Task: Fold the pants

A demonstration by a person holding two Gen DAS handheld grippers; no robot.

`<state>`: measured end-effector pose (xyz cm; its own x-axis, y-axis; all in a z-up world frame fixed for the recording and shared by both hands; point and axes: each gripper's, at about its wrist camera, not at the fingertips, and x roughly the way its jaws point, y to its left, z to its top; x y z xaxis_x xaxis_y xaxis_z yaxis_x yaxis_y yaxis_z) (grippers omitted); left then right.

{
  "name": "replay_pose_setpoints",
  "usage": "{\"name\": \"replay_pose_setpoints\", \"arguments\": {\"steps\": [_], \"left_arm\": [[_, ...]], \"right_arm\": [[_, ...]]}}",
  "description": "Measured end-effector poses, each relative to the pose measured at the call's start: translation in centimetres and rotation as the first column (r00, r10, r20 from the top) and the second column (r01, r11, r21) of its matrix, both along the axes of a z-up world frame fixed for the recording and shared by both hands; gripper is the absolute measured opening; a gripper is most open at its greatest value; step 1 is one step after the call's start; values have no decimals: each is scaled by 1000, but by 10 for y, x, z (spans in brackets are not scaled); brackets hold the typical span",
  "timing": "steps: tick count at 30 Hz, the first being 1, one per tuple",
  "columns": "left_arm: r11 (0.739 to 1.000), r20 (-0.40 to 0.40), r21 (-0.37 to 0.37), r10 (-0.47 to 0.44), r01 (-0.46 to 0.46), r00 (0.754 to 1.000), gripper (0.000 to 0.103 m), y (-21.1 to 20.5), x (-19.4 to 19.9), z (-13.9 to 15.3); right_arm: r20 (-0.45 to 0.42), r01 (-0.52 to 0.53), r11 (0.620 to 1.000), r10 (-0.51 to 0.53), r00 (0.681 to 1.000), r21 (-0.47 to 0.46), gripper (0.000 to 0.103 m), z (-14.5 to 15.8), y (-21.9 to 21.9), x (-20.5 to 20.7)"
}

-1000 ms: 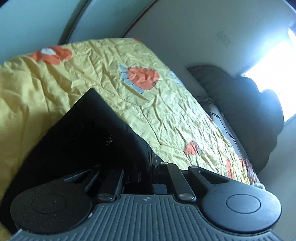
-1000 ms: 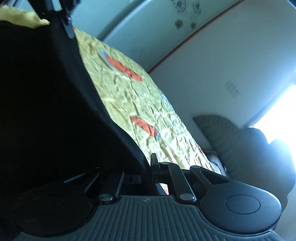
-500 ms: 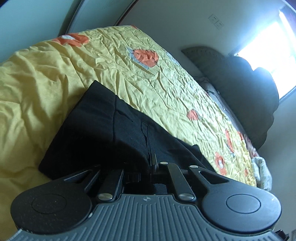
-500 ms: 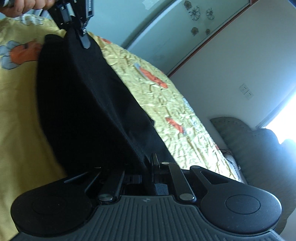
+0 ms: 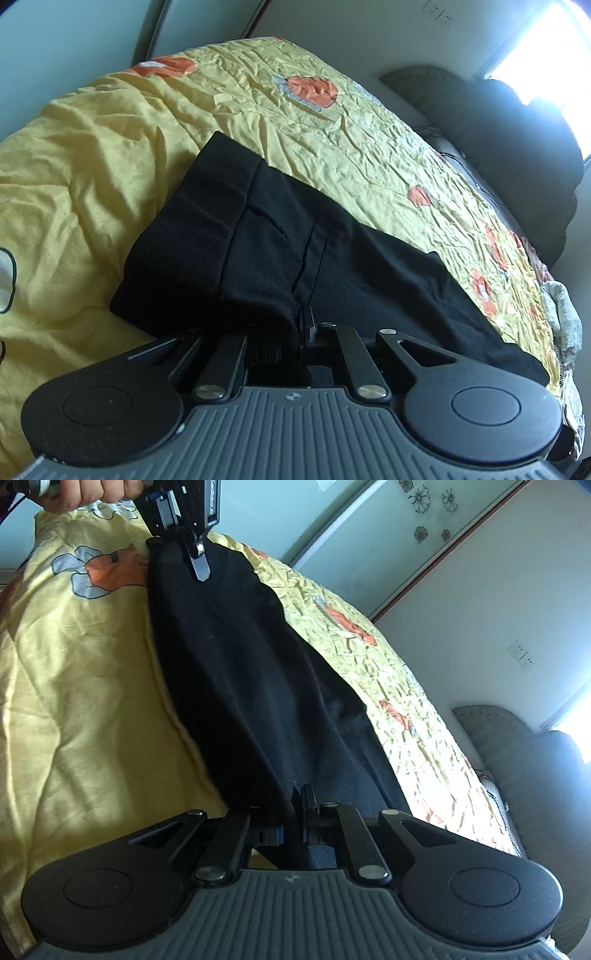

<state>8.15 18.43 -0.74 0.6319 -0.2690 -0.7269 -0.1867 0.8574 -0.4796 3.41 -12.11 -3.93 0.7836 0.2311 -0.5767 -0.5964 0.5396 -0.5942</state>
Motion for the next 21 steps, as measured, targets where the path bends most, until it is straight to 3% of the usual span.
{"name": "replay_pose_setpoints", "arguments": {"steps": [3,4,7,11,14,15,16,21], "left_arm": [[1000,3,16,2,-2,1000,11,-1,0,0],[1000,-5,23,12,-12,1000,22,-1,-1,0],[999,-9,33,35,-34,999,35,1,-9,7],[989,7,107,99,-99,995,35,4,-25,27],[981,23,150,121,-123,992,35,-1,-34,44],[981,33,158,109,-113,994,36,-7,-35,50],[980,43,174,92,-98,995,37,-15,-34,55],[957,121,285,-94,56,988,48,-87,-18,69]], "right_arm": [[-13,6,1000,-6,1000,19,8,-1,0,-7],[-31,13,1000,-12,999,23,8,-1,0,-6],[-6,26,999,-26,1000,33,8,-9,0,-10],[38,51,998,-52,998,40,14,-16,1,-18],[63,92,992,-98,993,87,35,-15,-6,-20],[64,103,989,-110,992,102,47,-12,-10,-20],[52,107,987,-114,992,121,54,-9,-15,-21],[-160,139,945,-95,983,295,58,17,-70,-29]]}}
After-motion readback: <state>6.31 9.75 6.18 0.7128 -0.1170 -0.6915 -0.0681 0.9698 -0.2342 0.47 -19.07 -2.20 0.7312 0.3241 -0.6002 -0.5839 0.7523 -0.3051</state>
